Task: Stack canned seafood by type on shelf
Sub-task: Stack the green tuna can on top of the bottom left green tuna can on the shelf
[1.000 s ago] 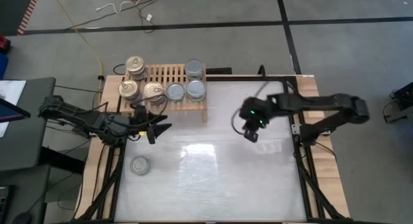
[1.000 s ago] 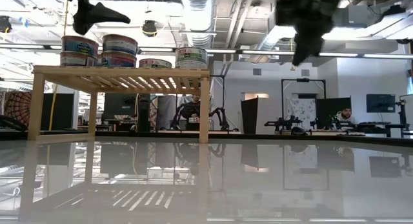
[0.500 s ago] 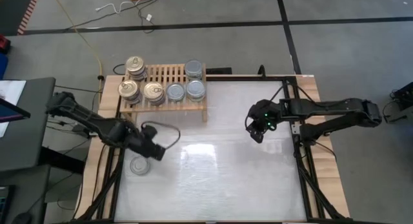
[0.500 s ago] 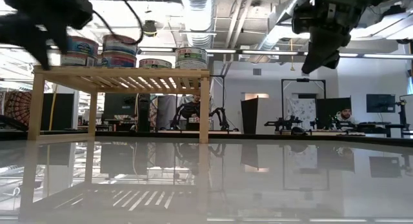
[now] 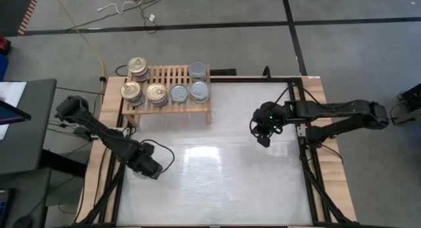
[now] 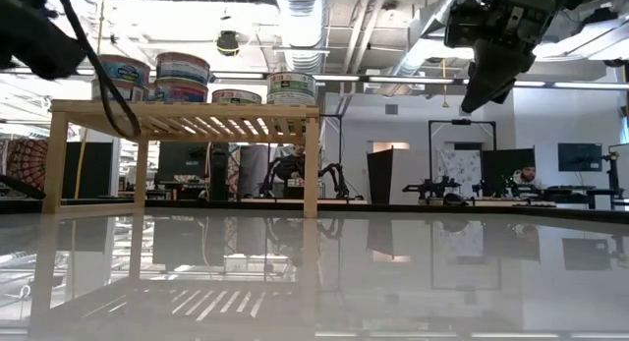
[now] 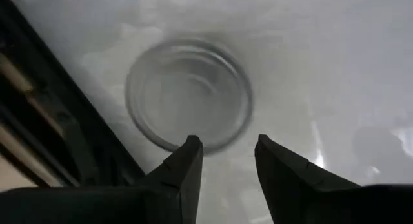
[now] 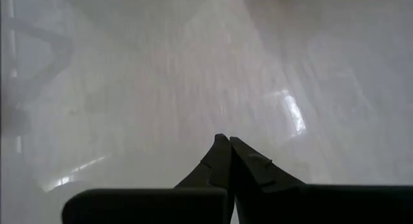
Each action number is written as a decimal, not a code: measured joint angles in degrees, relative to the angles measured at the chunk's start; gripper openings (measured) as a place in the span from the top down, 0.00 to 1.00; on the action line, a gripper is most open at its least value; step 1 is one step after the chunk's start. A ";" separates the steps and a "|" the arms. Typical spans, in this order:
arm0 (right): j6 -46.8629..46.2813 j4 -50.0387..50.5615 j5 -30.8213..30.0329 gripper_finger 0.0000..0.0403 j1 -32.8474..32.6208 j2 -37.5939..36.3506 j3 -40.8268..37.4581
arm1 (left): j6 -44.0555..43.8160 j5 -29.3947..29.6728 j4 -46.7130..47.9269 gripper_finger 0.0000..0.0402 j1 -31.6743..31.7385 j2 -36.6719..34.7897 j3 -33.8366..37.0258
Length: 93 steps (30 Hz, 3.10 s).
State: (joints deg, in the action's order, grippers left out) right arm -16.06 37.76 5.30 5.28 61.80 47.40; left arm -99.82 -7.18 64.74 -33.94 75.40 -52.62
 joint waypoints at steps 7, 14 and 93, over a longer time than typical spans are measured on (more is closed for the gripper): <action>1.24 0.08 0.83 0.92 0.00 0.00 0.00 | 1.19 -0.26 0.63 0.67 0.00 6.62 0.00; 1.42 0.15 2.61 0.92 0.00 0.00 0.01 | 4.66 -3.65 -3.54 0.67 0.73 14.66 -0.15; -56.03 -63.96 -29.66 0.60 -18.25 14.20 -28.30 | 43.69 27.43 -59.55 0.67 24.71 24.23 -10.10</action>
State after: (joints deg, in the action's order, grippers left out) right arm -72.09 -26.20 -24.36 -12.97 76.00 19.09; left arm -56.12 20.25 5.19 -9.23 99.63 -62.72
